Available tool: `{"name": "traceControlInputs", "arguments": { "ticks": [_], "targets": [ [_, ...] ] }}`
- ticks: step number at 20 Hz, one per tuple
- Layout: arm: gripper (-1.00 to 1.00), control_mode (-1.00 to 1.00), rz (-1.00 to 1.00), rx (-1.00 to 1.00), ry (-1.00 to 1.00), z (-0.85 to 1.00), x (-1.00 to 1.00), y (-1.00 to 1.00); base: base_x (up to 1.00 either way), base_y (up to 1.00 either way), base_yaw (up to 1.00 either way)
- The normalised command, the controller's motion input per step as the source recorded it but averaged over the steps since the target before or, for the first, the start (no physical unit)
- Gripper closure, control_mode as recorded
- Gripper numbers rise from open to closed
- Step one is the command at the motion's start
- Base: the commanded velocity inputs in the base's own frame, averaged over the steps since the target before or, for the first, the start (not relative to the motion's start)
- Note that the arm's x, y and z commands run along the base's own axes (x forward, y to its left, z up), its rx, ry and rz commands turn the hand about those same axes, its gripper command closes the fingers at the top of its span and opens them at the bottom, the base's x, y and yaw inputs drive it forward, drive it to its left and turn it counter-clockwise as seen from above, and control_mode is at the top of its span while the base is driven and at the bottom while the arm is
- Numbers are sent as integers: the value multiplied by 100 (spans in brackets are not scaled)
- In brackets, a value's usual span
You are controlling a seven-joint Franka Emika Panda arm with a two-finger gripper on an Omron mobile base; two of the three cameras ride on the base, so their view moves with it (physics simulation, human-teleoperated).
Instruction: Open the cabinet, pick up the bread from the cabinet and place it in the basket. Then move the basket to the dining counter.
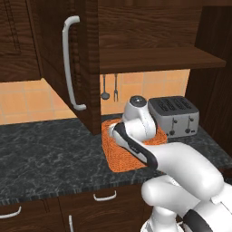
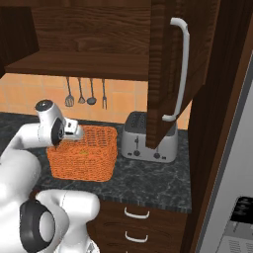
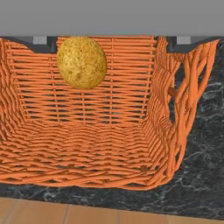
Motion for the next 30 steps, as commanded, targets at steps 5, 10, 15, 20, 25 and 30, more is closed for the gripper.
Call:
{"name": "traceControlInputs", "arguments": {
  "ticks": [5,10,15,20,25,30],
  "targets": [
    [-100,-100,0,3,8,46,-56,49,0,0,0],
    [-100,-100,0,0,14,-25,-9,56,0,0,0],
    [-100,-100,0,-6,0,-29,7,4,0,0,0],
    [-100,-100,0,-1,5,-37,10,-4,0,0,0],
    [-100,-100,0,0,15,-50,44,-4,0,0,0],
    [100,-100,4,0,10,-39,16,0,0,0,0]
  ]
}}
